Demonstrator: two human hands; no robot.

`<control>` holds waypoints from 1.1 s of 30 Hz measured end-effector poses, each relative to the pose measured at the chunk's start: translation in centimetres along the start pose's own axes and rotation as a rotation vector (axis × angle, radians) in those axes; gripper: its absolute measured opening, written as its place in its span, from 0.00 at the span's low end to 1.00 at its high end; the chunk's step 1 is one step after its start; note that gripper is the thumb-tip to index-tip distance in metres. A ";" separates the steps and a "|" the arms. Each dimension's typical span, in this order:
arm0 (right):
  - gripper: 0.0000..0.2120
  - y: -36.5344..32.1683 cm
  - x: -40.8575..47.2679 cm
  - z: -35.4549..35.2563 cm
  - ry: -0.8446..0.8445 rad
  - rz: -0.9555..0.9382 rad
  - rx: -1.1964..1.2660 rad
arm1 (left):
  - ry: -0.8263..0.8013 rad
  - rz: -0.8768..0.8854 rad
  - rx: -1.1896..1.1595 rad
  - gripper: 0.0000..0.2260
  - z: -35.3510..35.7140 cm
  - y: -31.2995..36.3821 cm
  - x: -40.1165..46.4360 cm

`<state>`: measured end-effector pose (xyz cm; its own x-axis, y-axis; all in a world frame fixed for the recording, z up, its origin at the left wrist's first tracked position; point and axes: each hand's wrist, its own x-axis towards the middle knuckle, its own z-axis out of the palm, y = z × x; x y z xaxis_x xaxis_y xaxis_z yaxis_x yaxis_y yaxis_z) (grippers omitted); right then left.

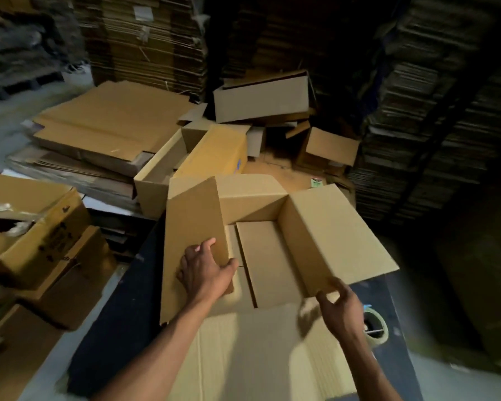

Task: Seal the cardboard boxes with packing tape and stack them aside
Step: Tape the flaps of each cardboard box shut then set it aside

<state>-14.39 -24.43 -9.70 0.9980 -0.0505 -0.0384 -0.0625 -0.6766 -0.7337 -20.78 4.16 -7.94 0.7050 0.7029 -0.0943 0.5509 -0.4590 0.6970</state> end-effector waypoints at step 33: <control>0.49 4.7 -3.2 -1.7 -0.513 -0.412 -0.580 | -0.182 0.282 0.509 0.37 2.8 -8.2 -8.6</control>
<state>-17.87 -28.76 -11.88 0.8153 0.5226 -0.2493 0.4475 -0.8420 -0.3014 -30.11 0.37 -14.83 0.8950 0.4331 -0.1067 0.4447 -0.8474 0.2901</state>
